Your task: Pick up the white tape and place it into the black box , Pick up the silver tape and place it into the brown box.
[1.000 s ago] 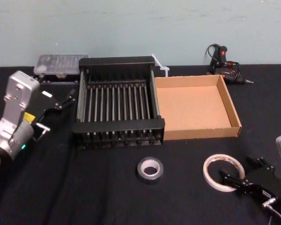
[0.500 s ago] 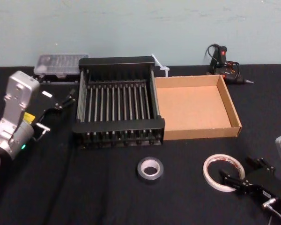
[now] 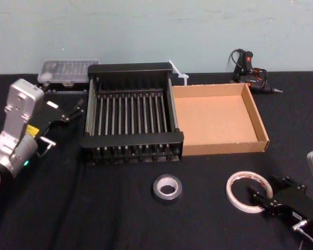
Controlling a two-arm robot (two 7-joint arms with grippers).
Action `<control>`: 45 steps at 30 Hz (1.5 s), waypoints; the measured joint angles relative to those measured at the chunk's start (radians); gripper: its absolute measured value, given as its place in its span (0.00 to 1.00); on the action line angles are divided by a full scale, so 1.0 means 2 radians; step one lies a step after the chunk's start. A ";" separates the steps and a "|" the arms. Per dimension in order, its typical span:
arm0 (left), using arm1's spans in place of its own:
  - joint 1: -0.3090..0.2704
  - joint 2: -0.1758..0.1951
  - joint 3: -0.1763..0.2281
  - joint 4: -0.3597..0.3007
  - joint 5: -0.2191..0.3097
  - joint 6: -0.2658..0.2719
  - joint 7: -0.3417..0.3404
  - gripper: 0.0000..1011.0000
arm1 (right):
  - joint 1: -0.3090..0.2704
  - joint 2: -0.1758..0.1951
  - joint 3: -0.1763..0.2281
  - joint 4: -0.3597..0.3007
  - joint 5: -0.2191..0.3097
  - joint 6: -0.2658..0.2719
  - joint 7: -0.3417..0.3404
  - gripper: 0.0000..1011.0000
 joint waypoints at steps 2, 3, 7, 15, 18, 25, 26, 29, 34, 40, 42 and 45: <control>0.000 0.000 0.000 0.000 0.000 0.000 0.000 0.99 | 0.000 0.000 0.000 0.000 0.000 0.000 0.000 0.71; 0.000 0.000 0.000 0.000 0.000 0.000 0.000 0.99 | 0.000 0.000 0.000 0.000 0.000 0.000 0.000 0.67; 0.000 0.000 0.000 0.000 0.000 0.000 0.000 0.99 | 0.000 0.000 0.000 0.000 0.000 0.000 0.000 0.55; 0.000 0.000 0.000 0.000 0.000 0.000 0.000 0.99 | 0.000 0.000 0.000 0.000 0.001 -0.001 0.000 0.27; 0.000 0.000 0.000 0.000 0.000 0.000 0.000 0.99 | 0.000 0.000 0.000 0.000 0.001 -0.001 0.000 0.19; 0.000 0.000 0.000 0.000 0.000 0.000 0.000 0.99 | 0.000 0.000 0.000 0.000 0.001 -0.001 0.000 0.10; 0.000 0.000 0.000 0.000 0.000 0.000 0.000 0.99 | 0.000 0.000 0.000 0.000 0.001 -0.001 0.000 0.09; 0.000 0.000 0.000 0.000 0.000 0.000 0.000 0.99 | 0.000 0.000 0.000 0.000 0.001 -0.001 0.000 0.09; 0.000 0.000 0.000 0.000 0.000 0.000 0.000 0.99 | 0.000 -0.001 0.001 0.000 0.001 -0.002 0.002 0.09; 0.000 0.000 0.000 0.000 0.000 0.000 0.000 0.99 | 0.000 -0.004 0.005 0.002 0.006 -0.010 0.014 0.09; 0.000 0.000 0.000 0.000 0.000 0.000 0.000 0.99 | -0.001 -0.004 0.007 0.002 0.009 -0.014 0.017 0.09; 0.000 0.000 0.000 0.000 0.000 0.000 0.000 0.99 | -0.003 -0.005 0.010 0.001 0.017 -0.023 0.023 0.09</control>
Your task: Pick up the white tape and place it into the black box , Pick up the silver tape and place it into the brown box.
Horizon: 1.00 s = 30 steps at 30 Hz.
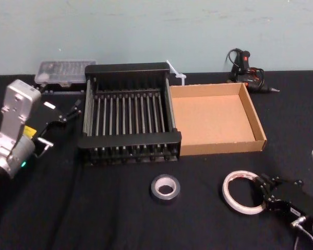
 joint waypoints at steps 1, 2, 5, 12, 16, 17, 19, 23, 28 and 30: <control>0.000 0.000 0.000 0.000 0.000 0.000 0.000 0.99 | 0.000 0.000 0.001 0.000 0.002 -0.003 0.002 0.09; 0.000 0.000 0.000 0.000 0.000 0.000 0.000 0.99 | -0.001 0.000 0.002 -0.001 0.005 -0.007 0.004 0.09; 0.000 0.000 0.000 0.000 0.000 0.000 0.000 0.99 | -0.003 0.000 0.003 -0.002 0.009 -0.019 0.006 0.09; 0.000 0.000 0.000 0.000 0.000 0.000 0.000 0.99 | -0.006 -0.002 0.008 -0.002 0.021 -0.049 0.013 0.09; 0.000 0.000 0.000 0.000 0.000 0.000 0.000 0.99 | -0.007 -0.002 0.010 -0.004 0.026 -0.058 0.014 0.09; 0.000 0.000 0.000 0.000 0.000 0.000 0.000 0.99 | -0.007 -0.002 0.011 -0.004 0.027 -0.060 0.014 0.09; 0.000 0.000 0.000 0.000 0.000 0.000 0.000 0.99 | -0.007 -0.004 0.014 -0.006 0.034 -0.067 0.015 0.09; 0.000 0.000 0.000 0.000 0.000 0.000 0.000 0.99 | -0.008 -0.009 0.018 -0.009 0.040 -0.081 0.014 0.09; 0.000 0.000 0.000 0.000 0.000 0.000 0.000 0.99 | -0.005 -0.013 0.019 -0.015 0.042 -0.090 0.012 0.09; 0.000 0.000 0.000 0.000 0.000 0.000 0.000 0.99 | -0.002 -0.014 0.018 -0.016 0.042 -0.091 0.011 0.09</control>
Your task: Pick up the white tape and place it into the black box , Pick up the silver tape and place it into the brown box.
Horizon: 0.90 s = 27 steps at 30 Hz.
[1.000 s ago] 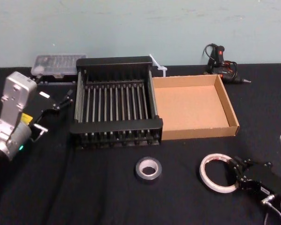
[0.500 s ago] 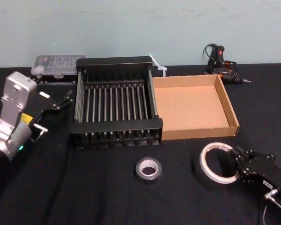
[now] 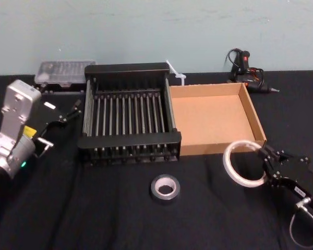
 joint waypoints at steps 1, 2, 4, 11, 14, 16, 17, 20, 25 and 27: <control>0.000 0.000 0.000 0.000 0.000 0.000 0.000 0.99 | 0.001 0.000 -0.001 -0.001 0.000 0.000 0.000 0.09; 0.000 0.000 0.000 0.000 0.000 0.000 0.000 0.99 | 0.002 0.000 -0.001 -0.001 0.000 0.000 0.000 0.09; 0.000 0.000 0.000 0.000 0.000 0.000 0.000 0.99 | 0.007 -0.001 -0.004 -0.002 0.000 0.001 0.000 0.09; 0.000 0.000 0.000 0.000 0.000 0.000 0.000 0.99 | 0.025 -0.005 -0.010 -0.003 0.002 0.008 -0.003 0.09; 0.000 0.000 0.000 0.000 0.000 0.000 0.000 0.99 | 0.034 -0.007 -0.012 -0.003 0.004 0.011 -0.004 0.09; 0.000 0.000 0.000 0.000 0.000 0.000 0.000 0.99 | 0.041 -0.009 -0.014 -0.002 0.005 0.013 -0.005 0.09; 0.000 0.000 0.000 0.000 0.000 0.000 0.000 0.99 | 0.045 -0.010 -0.015 0.000 0.006 0.014 -0.006 0.09; 0.000 0.000 0.000 0.000 0.000 0.000 0.000 0.99 | 0.052 -0.013 -0.017 0.003 0.008 0.015 -0.008 0.09; 0.000 0.000 0.000 0.000 0.000 0.000 0.000 0.99 | 0.068 -0.017 -0.027 0.009 0.008 0.021 -0.010 0.09; 0.000 0.000 0.000 0.000 0.000 0.000 0.000 0.99 | 0.074 -0.018 -0.030 0.011 0.008 0.025 -0.010 0.09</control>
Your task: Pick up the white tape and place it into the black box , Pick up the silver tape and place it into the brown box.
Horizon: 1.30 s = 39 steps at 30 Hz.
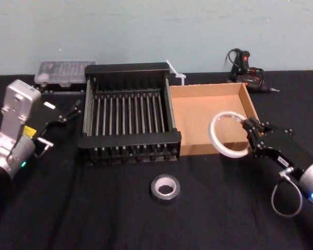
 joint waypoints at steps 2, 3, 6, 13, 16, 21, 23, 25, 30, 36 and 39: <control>0.000 0.000 0.000 0.000 0.000 0.000 0.000 0.99 | 0.009 -0.002 -0.005 0.003 0.000 0.005 0.000 0.09; 0.000 0.000 0.000 0.000 0.000 0.000 0.000 0.99 | 0.012 -0.003 -0.006 0.004 0.000 0.007 -0.001 0.09; 0.000 0.000 0.000 0.000 0.000 0.000 0.000 0.99 | 0.026 -0.008 -0.015 0.011 -0.001 0.012 -0.004 0.09; 0.000 0.000 0.000 0.000 0.000 0.000 0.000 0.99 | 0.060 -0.021 -0.034 0.029 -0.010 0.021 -0.010 0.09; 0.000 0.000 0.000 0.000 0.000 0.000 0.000 0.99 | 0.077 -0.029 -0.044 0.040 -0.014 0.026 -0.012 0.09; 0.000 0.000 0.000 0.000 0.000 0.000 0.000 0.99 | 0.107 -0.045 -0.062 0.061 -0.020 0.032 -0.014 0.09; 0.000 0.000 0.000 0.000 0.000 0.000 0.000 0.99 | 0.115 -0.050 -0.067 0.067 -0.022 0.033 -0.014 0.09; 0.000 0.000 0.000 0.000 0.000 0.000 0.000 0.99 | 0.126 -0.056 -0.074 0.076 -0.025 0.036 -0.014 0.09; 0.000 0.000 0.000 0.000 0.000 0.000 0.000 0.99 | 0.144 -0.066 -0.084 0.092 -0.031 0.040 -0.015 0.09; 0.000 0.000 0.000 0.000 0.000 0.000 0.000 0.99 | 0.166 -0.079 -0.094 0.114 -0.035 0.047 -0.016 0.09; 0.000 0.000 0.000 0.000 0.000 0.000 0.000 0.99 | 0.177 -0.085 -0.099 0.125 -0.037 0.051 -0.016 0.09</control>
